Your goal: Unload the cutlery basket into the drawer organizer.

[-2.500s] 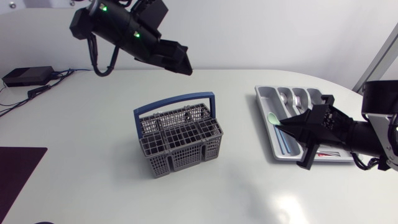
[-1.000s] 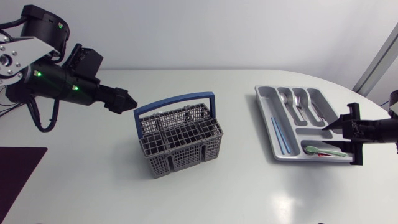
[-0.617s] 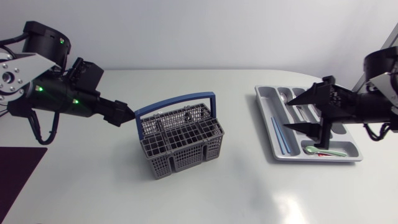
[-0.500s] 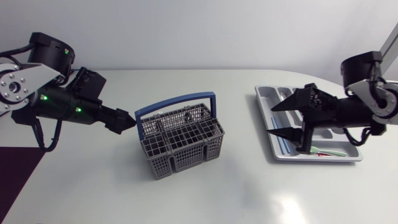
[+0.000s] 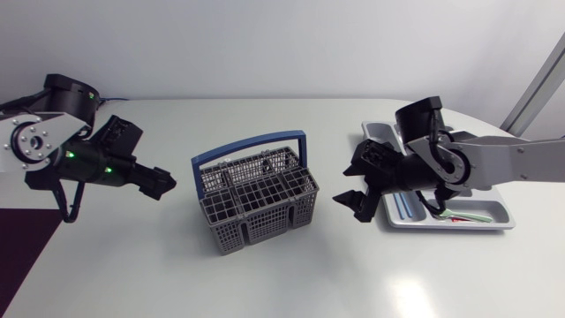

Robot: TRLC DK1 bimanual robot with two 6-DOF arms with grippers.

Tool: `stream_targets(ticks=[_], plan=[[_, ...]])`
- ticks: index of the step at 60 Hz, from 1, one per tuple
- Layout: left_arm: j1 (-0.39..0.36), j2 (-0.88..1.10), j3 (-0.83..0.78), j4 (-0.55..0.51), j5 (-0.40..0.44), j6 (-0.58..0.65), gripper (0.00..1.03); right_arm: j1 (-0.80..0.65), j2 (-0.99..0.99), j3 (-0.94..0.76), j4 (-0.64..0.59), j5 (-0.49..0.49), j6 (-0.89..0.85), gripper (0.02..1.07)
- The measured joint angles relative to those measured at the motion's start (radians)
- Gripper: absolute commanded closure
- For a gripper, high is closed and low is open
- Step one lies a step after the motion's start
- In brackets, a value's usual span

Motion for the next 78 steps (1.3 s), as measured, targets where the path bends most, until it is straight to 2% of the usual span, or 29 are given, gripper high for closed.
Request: stream_targets(ticks=[25, 60, 78], plan=[[-0.087, 0.167, 0.0, 0.09, -0.04, 0.01, 0.06, 0.087, 0.07, 0.095, 0.051, 0.082, 0.168, 0.2], [-0.139, 0.373, 0.275, 0.093, -0.095, 0.01, 0.06, 0.153, 0.051, 0.095, -0.003, 0.183, 0.212, 0.2], [-0.145, 0.425, 0.317, 0.105, -0.117, 0.01, 0.06, 0.152, 0.124, 0.181, -0.021, 0.224, 0.219, 0.2]])
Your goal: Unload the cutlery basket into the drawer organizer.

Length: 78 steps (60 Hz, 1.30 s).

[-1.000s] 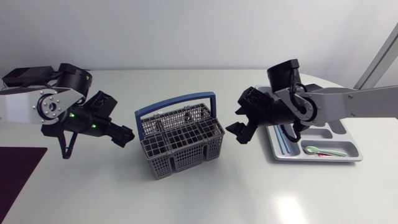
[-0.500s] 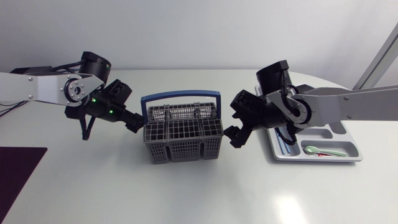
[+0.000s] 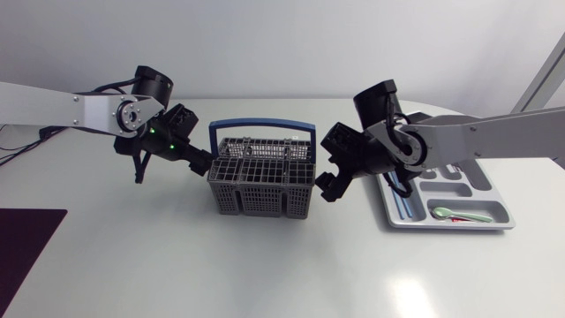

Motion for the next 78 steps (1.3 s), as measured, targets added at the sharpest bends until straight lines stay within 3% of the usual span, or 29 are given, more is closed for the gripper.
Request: stream_targets(ticks=[23, 31, 40, 65, 78], plan=[[-0.006, 0.0, 0.003, 0.0, -0.009, 0.0, 0.06, -0.032, 0.047, 0.051, 0.001, 0.015, 0.0, 0.2], [-0.006, 0.0, 0.003, 0.0, -0.009, 0.0, 0.05, -0.032, 0.045, 0.048, 0.003, 0.021, 0.0, 0.06], [0.01, -0.016, -0.001, -0.005, 0.003, 0.0, 0.05, -0.039, 0.016, 0.026, 0.008, 0.023, 0.0, 0.06], [0.125, -0.233, -0.098, 0.004, 0.026, 0.004, 0.05, -0.102, -0.149, -0.031, 0.016, 0.05, -0.005, 0.06], [0.179, -0.421, -0.208, 0.101, 0.068, 0.027, 0.05, -0.144, -0.237, -0.054, 0.017, 0.09, -0.012, 0.06]])
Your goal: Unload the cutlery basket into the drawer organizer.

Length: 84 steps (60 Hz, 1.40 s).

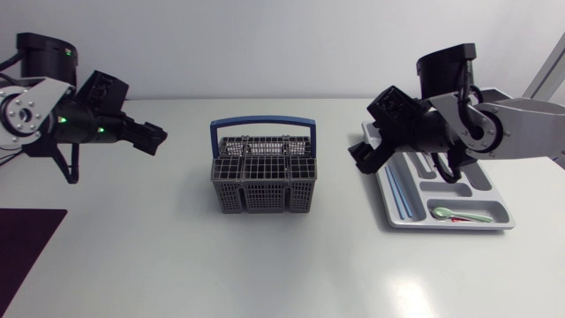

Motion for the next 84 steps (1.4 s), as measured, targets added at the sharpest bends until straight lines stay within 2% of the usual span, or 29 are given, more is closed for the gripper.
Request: stream_targets(ticks=[16, 30, 38, 59, 84], plan=[[0.04, -0.16, -0.058, 0.013, 0.038, 0.011, 0.05, -0.05, -0.124, -0.026, -0.01, 0.007, 0.012, 0.06], [0.064, -0.293, -0.169, 0.028, 0.068, 0.011, 0.05, -0.06, -0.229, -0.086, -0.023, 0.013, 0.048, 0.06], [0.065, -0.375, -0.21, 0.038, 0.072, 0.011, 0.05, -0.06, -0.296, -0.122, -0.019, 0.059, 0.075, 0.06], [0.065, -0.571, -0.286, 0.053, 0.076, 0.018, 0.05, -0.057, -0.497, -0.274, 0.042, 0.087, 0.105, 0.06], [0.058, -0.794, -0.416, 0.042, 0.123, 0.018, 0.05, -0.057, -0.696, -0.391, 0.043, 0.156, 0.189, 0.06]])
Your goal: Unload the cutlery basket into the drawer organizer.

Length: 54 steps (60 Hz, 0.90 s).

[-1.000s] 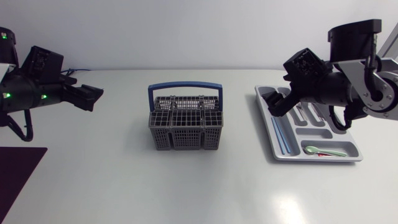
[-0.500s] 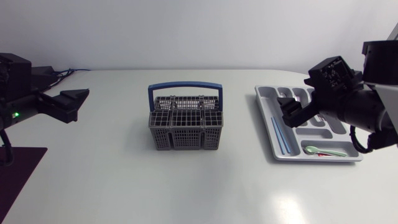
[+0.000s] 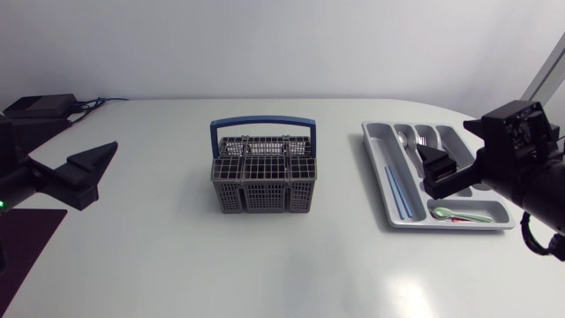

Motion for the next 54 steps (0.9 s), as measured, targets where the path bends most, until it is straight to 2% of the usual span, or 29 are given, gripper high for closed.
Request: stream_targets(ticks=[9, 23, 54], plan=[[0.003, -0.09, -0.066, 0.008, 0.016, -0.011, 0.05, 0.0, -0.093, -0.054, 0.0, 0.045, 0.014, 0.06], [0.002, -0.207, -0.183, 0.046, -0.042, -0.085, 0.05, 0.0, -0.233, -0.117, 0.0, 0.083, 0.032, 0.06], [-0.024, -0.47, -0.452, 0.132, -0.189, -0.286, 0.05, -0.109, -0.5, -0.341, 0.027, -0.011, 0.187, 0.06]])
